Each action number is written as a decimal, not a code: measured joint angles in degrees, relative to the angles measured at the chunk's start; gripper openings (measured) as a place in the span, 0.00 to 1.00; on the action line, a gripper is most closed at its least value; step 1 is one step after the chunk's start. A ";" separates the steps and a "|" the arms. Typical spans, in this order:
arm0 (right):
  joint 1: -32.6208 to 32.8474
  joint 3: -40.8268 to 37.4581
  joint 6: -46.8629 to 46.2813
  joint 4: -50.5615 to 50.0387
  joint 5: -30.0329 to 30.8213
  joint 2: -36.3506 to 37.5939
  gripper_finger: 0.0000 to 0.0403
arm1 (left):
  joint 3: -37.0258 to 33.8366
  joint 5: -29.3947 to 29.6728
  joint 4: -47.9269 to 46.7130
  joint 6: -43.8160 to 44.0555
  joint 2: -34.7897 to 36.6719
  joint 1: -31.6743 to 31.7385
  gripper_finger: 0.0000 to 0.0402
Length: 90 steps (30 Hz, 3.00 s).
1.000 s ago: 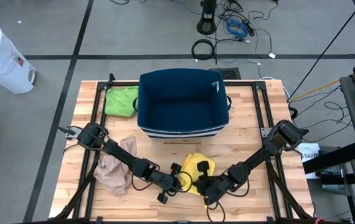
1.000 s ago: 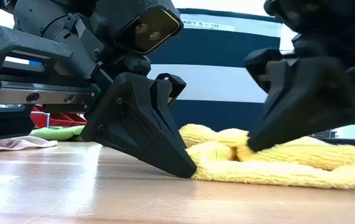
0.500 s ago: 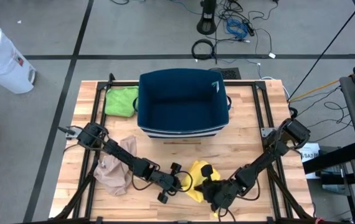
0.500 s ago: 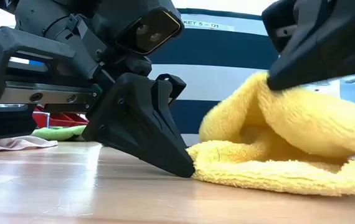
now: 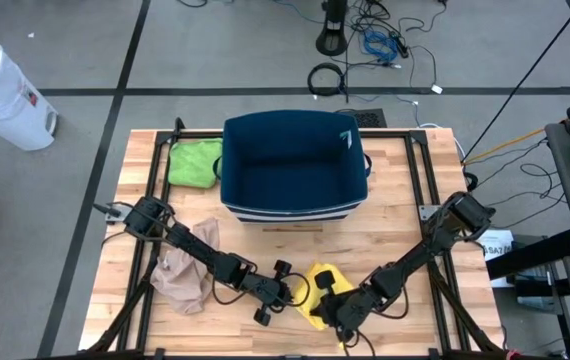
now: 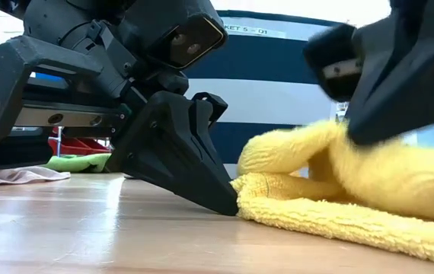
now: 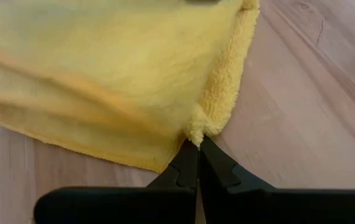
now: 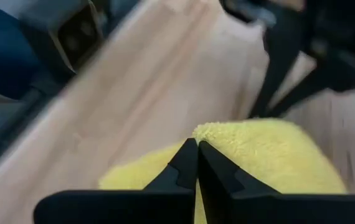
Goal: Fold towel
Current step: Fold the yellow towel
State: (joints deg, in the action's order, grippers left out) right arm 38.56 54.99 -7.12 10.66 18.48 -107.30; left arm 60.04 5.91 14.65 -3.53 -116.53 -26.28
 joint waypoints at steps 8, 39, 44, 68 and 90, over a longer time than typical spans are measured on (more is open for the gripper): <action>-0.03 -0.03 -3.35 -2.52 -1.38 -0.51 0.00 | -0.01 0.01 0.11 0.02 0.00 0.00 0.01; -2.11 -0.04 1.91 3.57 -4.93 -3.68 0.12 | 0.04 2.26 1.12 0.50 -0.09 0.04 0.05; -0.97 -0.05 2.45 1.88 -2.06 -0.06 0.30 | 0.06 2.83 1.09 0.45 -0.09 0.04 0.12; 3.94 -0.05 -5.78 -12.16 -4.67 4.38 0.38 | 0.08 10.26 -11.22 0.24 9.06 -0.33 0.25; 4.42 0.09 -6.49 -14.55 -2.32 -0.05 0.18 | 0.08 10.65 -7.25 0.00 10.73 -3.56 0.25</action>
State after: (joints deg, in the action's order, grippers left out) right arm 42.98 55.08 -13.61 -3.89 16.17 -107.35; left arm 60.12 16.56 7.40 -3.53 -105.80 -29.85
